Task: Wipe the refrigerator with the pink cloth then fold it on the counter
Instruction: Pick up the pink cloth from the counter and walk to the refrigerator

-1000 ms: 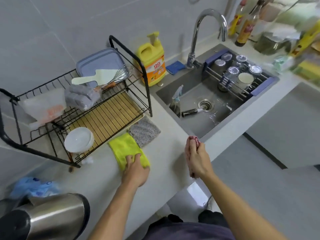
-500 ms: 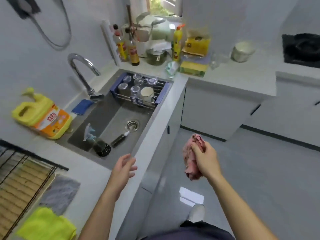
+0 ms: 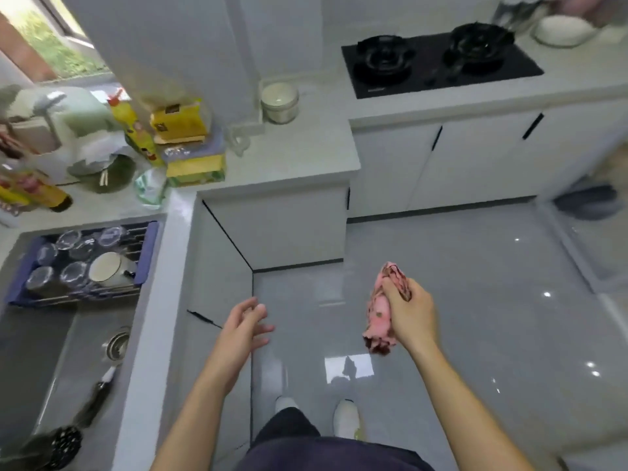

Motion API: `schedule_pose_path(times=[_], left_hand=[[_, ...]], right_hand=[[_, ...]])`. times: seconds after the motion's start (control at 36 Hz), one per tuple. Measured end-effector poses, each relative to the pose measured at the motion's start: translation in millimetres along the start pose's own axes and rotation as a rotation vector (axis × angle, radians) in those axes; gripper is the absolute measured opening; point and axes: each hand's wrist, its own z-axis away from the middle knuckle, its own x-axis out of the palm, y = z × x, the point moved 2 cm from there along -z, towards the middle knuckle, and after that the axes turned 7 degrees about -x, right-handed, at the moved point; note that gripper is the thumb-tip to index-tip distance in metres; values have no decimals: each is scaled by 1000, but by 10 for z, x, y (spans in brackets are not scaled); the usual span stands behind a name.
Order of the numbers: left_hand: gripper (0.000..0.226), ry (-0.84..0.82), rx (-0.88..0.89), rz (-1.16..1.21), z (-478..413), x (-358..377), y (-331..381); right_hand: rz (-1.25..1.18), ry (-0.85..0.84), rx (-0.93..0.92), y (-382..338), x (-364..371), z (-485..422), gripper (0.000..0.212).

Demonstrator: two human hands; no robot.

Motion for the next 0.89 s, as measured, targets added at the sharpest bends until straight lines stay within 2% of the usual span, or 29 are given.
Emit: schedule_pose_path(times=[0.08,0.33,0.5,0.67,0.89], left_hand=[[48,-43,9,-51,-171,313,213],[41,-221,-23,-160,-867,1110,873],[42,-297,-31,-223,-1705,1581,1489],[41,-440,-4,-364,-2269,2164,2067],[30,-579,-10,-515,-2521,3233,2451]], right_hand=[[-56,82,67,103,-220,-170,24],[-166,306,221,306,-586,-778,19],[-217,453,283,204,-770,-1415,16],[-232,581,328,84,-944,-1901,15],[-310,731,392,136,-1232,-2104,16]])
